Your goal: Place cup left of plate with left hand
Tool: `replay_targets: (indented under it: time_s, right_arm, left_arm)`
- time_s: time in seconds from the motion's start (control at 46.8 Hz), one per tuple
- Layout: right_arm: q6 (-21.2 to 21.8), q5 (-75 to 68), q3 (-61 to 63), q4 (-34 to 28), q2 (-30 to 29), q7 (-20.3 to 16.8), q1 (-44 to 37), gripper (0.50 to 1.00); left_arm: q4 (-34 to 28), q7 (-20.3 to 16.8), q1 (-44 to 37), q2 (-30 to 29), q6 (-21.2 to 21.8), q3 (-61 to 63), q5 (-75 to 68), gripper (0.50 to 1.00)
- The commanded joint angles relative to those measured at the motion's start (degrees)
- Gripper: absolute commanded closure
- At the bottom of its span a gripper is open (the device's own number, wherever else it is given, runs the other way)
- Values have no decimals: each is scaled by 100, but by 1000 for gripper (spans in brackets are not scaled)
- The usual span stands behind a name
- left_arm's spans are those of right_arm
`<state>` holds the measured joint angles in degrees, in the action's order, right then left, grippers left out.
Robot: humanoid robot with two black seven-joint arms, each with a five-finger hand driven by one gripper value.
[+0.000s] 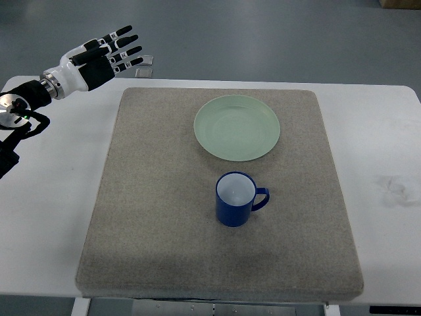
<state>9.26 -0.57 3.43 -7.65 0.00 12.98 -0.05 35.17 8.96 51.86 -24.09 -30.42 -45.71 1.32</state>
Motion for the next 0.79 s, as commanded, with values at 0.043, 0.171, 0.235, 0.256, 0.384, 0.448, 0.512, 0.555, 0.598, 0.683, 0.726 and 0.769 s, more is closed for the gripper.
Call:
replay_targets:
  time_s: [0.043,0.171,0.235,0.256,0.384,0.448,0.512,0.555,0.598,0.683,0.726,0.769]
  right_arm:
    - [-3,-4,0,0,0,3,5,568]
    - [-3,-4,0,0,0,3,-3,568]
    - [6,-4,0,0,0,3,5,568]
    - [6,4,0,0,0,3,5,568]
    - [-3,4,0,0,0,3,5,568]
    - [6,-4,0,0,0,3,-3,568]
    - [6,4,0,0,0,3,5,568]
    - [-3,-4,0,0,0,3,5,568]
    - [6,-4,0,0,0,3,-3,568]
    - [6,4,0,0,0,3,5,568]
    - [6,-4,0,0,0,3,-3,568]
    - [-3,4,0,0,0,-6,5,568]
  left_arm:
    - [8,0,0,10,-8,0,0,501]
    - [16,0,17,10,-8,-26,9,501]
    - [51,0,17,-16,-34,-70,9,501]
    - [52,0,17,-25,-61,-70,9,501]
    - [-1,0,9,-43,-447,-70,0,504]
    - [25,0,0,-43,-458,-70,0,501]
    - [43,0,0,-34,-458,-61,0,501]
    - [43,0,8,-34,-458,-44,0,501]
    - [34,0,17,-43,-458,-35,-9,501]
    - [-10,0,35,-43,-458,-26,-9,504]
    - [-10,0,35,-43,-458,-17,-18,501]
    - [-1,0,35,-43,-458,0,-35,501]
